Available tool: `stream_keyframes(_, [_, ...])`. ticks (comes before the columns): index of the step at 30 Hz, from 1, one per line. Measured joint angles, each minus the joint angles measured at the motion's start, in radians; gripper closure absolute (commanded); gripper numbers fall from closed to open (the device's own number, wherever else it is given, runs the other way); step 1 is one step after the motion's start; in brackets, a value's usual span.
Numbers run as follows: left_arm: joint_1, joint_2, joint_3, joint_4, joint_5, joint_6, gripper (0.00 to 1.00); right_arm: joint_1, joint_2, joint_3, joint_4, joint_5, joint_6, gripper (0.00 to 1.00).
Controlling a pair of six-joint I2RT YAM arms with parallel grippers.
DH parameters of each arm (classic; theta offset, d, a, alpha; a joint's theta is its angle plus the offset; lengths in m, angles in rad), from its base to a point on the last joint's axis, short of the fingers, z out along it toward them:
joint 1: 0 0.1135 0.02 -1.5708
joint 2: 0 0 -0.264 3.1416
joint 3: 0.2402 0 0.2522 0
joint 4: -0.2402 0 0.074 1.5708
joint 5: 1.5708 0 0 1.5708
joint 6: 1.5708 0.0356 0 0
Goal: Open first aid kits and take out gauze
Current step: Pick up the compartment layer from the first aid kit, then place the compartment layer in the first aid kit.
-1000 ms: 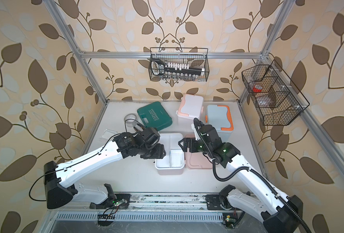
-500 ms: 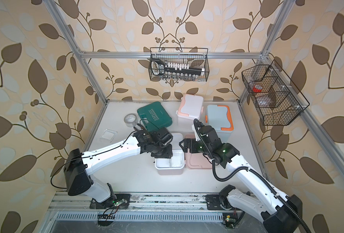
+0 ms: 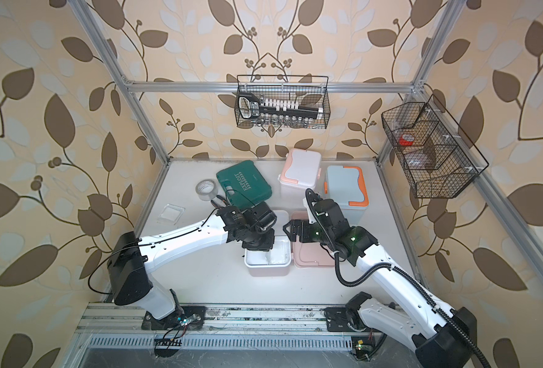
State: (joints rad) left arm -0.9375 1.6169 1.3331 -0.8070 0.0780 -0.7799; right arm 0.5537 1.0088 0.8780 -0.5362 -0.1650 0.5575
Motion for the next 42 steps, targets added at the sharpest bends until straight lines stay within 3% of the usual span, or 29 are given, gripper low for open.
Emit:
stream_keyframes(7, [0.000,-0.008,0.000,-0.005,-0.007,-0.009,1.00,0.000,0.000,0.000,0.000,-0.004,0.000,0.01])
stream_keyframes(25, [0.003,-0.192,0.000,-0.038,-0.056,-0.008,1.00,0.000,0.002,-0.003,0.019,-0.145,-0.013,0.00])
stream_keyframes(42, [0.009,-0.044,-0.013,-0.024,-0.065,-0.007,1.00,0.000,0.013,-0.004,0.024,-0.157,-0.023,0.00])
